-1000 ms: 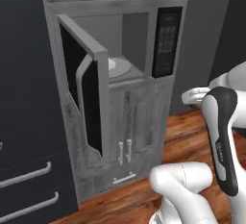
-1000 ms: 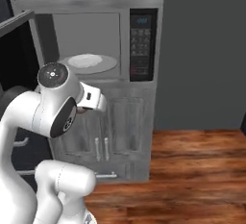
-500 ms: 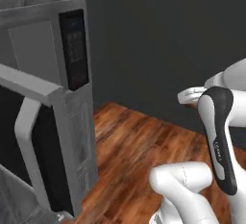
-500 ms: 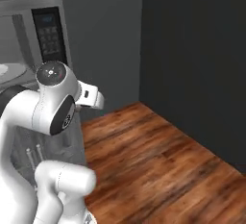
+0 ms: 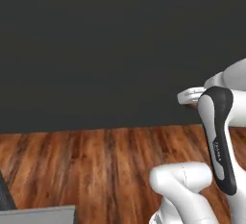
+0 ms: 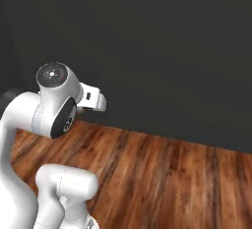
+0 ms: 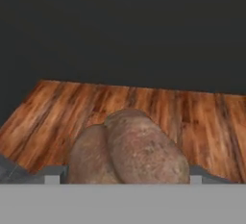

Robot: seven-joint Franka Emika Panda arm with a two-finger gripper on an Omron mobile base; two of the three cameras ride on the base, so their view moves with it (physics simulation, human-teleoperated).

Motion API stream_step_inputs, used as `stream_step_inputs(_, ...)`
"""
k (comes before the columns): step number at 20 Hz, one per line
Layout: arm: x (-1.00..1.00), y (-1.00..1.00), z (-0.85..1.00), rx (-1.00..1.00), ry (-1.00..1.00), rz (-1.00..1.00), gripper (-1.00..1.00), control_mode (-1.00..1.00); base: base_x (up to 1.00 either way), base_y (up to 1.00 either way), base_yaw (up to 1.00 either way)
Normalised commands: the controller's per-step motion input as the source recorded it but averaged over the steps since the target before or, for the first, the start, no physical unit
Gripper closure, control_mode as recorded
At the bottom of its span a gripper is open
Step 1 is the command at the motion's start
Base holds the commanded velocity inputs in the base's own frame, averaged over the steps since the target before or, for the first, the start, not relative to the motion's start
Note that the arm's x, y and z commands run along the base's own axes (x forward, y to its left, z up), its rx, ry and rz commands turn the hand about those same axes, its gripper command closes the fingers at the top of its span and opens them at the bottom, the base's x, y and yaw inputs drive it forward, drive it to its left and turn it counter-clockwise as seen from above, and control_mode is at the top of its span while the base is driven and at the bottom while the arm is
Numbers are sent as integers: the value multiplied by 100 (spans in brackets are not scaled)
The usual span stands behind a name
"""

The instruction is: Retrieve the reheated potato from the microwave, then place the potato, cheese, and condiment on the cutting board.

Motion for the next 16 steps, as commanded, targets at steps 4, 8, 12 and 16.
stream_step_inputs(4, 0, 0, 0, 0, 0, 0, 100, 100, 0, 0, -100)
stream_step_inputs(8, 0, 0, 0, 0, 0, 0, 100, 100, 0, 0, -100)
stream_step_inputs(12, 0, 0, 0, 0, 0, 0, 100, 100, 1, 0, -96)
stream_step_inputs(16, 0, 0, 0, 0, 0, 0, 100, 100, 16, 5, -84)
